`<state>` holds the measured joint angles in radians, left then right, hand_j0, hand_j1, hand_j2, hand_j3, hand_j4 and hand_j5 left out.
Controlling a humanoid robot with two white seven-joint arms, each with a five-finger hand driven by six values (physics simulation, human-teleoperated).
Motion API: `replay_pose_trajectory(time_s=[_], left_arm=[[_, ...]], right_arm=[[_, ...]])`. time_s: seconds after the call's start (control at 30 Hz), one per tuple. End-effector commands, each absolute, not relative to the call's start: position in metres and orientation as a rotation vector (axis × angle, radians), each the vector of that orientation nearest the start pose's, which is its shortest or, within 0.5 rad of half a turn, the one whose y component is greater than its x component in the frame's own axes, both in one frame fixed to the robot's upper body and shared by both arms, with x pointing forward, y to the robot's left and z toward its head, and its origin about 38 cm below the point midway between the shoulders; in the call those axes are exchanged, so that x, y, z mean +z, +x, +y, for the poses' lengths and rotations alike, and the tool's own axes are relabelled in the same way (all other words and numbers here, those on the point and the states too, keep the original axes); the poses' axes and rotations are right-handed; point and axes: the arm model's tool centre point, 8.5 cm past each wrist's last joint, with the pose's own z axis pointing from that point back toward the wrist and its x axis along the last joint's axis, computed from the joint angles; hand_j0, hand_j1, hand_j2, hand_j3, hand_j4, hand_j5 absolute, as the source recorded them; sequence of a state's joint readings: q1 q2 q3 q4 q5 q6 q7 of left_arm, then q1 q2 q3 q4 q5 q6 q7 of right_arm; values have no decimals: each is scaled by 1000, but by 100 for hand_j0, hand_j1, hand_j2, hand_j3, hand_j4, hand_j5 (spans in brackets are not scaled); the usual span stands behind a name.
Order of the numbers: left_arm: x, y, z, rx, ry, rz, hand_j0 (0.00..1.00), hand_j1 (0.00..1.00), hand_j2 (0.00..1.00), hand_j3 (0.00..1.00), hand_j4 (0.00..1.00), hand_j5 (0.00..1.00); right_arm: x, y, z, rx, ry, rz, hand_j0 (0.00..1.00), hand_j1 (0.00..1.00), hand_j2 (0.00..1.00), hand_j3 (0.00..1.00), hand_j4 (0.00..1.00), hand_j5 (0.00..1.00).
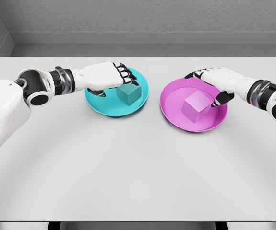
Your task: Place the blocks in the corresponding plates according to their colors
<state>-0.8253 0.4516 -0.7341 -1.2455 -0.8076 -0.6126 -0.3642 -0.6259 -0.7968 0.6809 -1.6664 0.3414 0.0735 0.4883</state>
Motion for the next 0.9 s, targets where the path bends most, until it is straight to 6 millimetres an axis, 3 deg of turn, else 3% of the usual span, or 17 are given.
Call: replay_pose_trajectory(time_s=[0.0, 0.07, 0.27, 0.33, 0.43, 0.57, 0.77, 0.87], left_arm=[[204, 489, 171, 2818, -713, 1902, 100, 100, 100, 100, 100, 100], [211, 488, 173, 2793, -714, 1934, 100, 100, 100, 100, 100, 100], [240, 470, 247, 2811, -711, 2063, 100, 100, 100, 100, 100, 100], [246, 465, 258, 2813, -716, 2067, 100, 100, 100, 100, 100, 100], [242, 446, 294, 2880, -688, 2097, 100, 100, 100, 100, 100, 100], [245, 439, 321, 2931, -717, 2096, 100, 100, 100, 100, 100, 100], [246, 429, 354, 2987, -810, 2074, 100, 100, 100, 100, 100, 100], [247, 429, 358, 2994, -826, 2064, 100, 100, 100, 100, 100, 100]], right_arm=[[222, 441, -274, 1679, -542, -1251, 100, 100, 100, 100, 100, 100], [230, 438, -271, 1695, -550, -1280, 100, 100, 100, 100, 100, 100], [274, 429, -294, 1802, -604, -1437, 100, 100, 100, 100, 100, 100], [286, 421, -306, 1861, -612, -1480, 100, 100, 100, 100, 100, 100], [284, 396, -341, 1922, -607, -1512, 100, 100, 100, 100, 100, 100], [273, 371, -363, 1953, -578, -1558, 100, 100, 100, 100, 100, 100], [271, 370, -366, 1947, -576, -1554, 100, 100, 100, 100, 100, 100], [269, 369, -365, 1948, -570, -1551, 100, 100, 100, 100, 100, 100]])
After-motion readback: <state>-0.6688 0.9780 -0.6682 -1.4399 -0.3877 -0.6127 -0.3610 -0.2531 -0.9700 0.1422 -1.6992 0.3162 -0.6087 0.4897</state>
